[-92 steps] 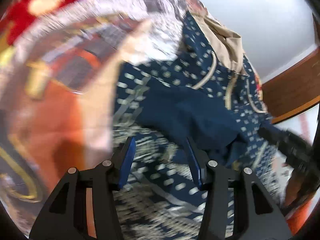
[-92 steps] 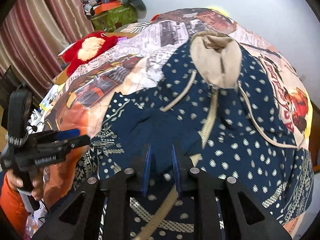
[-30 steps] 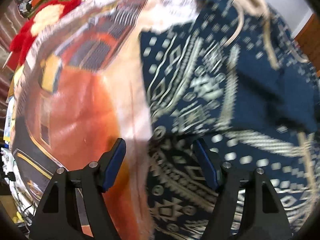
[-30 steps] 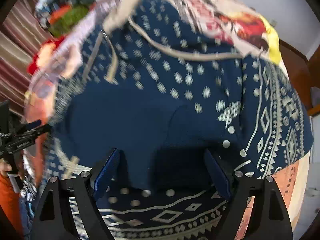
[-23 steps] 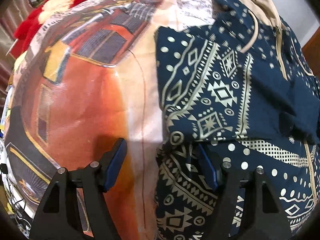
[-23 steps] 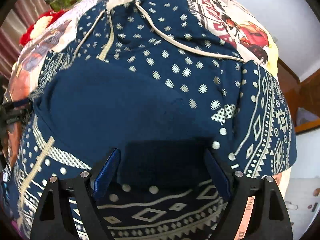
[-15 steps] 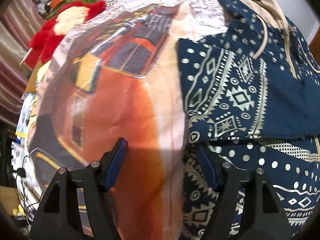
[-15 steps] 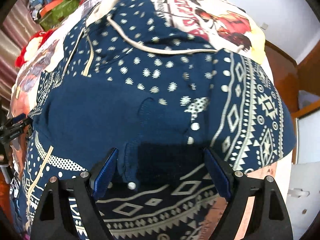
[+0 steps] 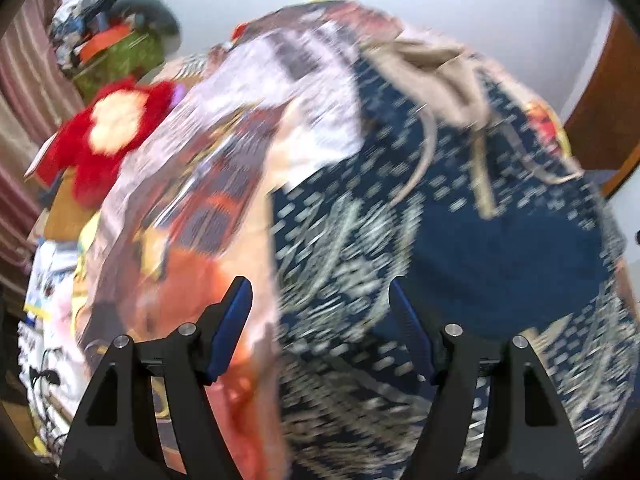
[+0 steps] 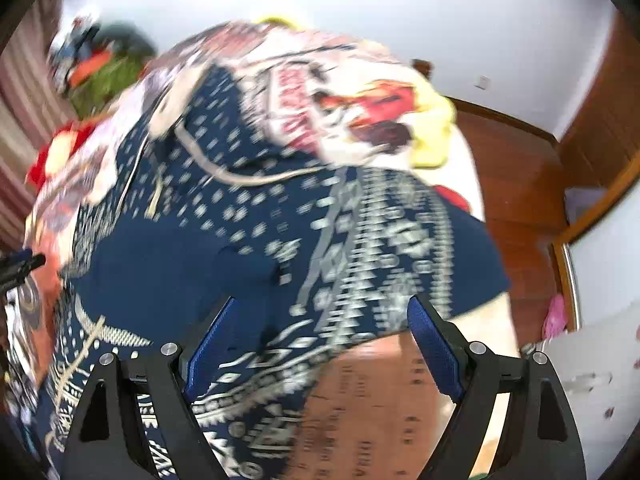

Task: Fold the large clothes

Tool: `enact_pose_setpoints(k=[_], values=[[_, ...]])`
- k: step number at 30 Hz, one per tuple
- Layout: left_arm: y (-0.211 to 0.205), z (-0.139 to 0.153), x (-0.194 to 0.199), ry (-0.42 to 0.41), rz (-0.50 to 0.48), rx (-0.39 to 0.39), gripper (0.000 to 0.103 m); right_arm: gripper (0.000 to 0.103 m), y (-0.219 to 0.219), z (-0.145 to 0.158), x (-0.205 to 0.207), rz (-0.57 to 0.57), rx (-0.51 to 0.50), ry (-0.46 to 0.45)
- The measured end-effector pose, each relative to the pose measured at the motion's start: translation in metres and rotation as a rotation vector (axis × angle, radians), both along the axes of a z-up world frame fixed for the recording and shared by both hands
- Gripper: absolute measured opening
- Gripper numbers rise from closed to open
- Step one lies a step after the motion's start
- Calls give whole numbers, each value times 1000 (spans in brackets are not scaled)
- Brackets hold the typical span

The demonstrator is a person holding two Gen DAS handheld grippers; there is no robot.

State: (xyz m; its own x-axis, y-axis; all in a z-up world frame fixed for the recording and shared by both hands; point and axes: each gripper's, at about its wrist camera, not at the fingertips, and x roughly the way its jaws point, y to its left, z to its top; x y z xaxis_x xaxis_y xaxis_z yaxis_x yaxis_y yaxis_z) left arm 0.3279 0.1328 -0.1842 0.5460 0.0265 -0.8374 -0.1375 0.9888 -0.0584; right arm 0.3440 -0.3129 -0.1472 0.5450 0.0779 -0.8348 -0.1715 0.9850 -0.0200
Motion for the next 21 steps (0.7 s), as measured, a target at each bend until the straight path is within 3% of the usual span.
enact_pose_setpoints(k=[6,11,16,21], values=[[-52,22,36,-34,-101,-99,70,85,-85,6,11,-200,191,10],[-90,7,64,5,-156,-117,70,85,-144,-26,28,-355,381,125],[-121,-21,86,90,-197,-161,70,85,-164,-59,46,-404,495,195],[-144,-45,97,143,-234,-147,70,85,-167,-76,68,-421,552,188]])
